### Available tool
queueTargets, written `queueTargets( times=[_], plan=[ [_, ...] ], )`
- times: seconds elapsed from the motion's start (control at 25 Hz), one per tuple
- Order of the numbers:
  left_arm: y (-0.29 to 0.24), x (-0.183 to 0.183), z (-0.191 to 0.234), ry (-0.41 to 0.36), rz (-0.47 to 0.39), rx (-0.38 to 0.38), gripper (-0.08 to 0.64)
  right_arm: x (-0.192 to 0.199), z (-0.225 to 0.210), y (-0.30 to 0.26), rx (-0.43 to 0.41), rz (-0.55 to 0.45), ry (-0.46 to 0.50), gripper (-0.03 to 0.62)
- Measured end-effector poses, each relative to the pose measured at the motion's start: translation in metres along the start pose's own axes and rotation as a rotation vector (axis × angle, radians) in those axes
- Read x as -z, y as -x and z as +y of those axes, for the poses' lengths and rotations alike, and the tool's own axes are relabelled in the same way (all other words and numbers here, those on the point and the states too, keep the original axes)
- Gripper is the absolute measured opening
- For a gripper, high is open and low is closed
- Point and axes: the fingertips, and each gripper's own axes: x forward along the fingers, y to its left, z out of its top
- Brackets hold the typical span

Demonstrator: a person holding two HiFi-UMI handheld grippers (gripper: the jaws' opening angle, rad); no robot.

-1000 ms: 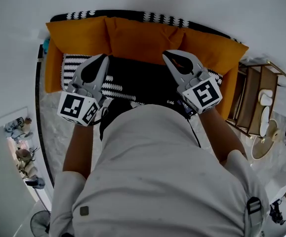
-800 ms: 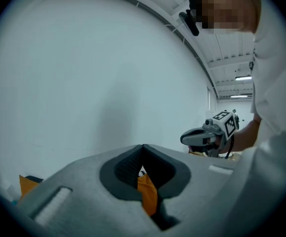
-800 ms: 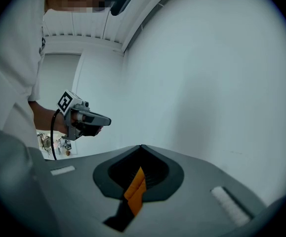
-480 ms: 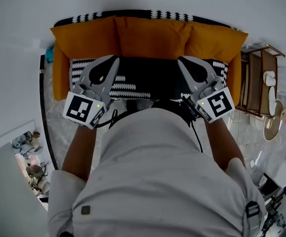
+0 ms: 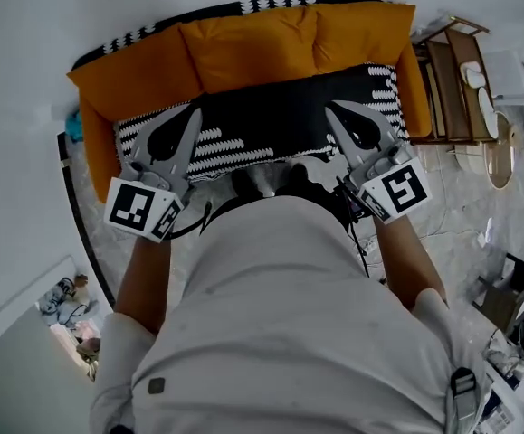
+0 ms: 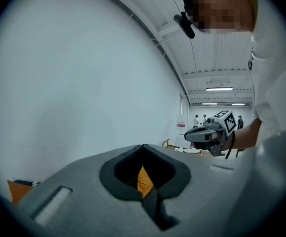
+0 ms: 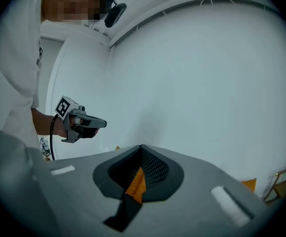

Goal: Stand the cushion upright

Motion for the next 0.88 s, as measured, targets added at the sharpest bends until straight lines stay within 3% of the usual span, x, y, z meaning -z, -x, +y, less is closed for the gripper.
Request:
queueTargets(
  times=[0.4, 0.88],
  plan=[
    [0.002, -0.016, -0.073, -0.029, -0.025, 0.030, 0.003, 0.000, -0.002, 0.084, 0.048, -0.044, -0.007, 0.011],
    [0.008, 0.002, -0.231, -0.035, -0.028, 0.008, 0.003, 0.039, 0.008, 0.220, -0.040, -0.031, 0.015, 0.011]
  ],
)
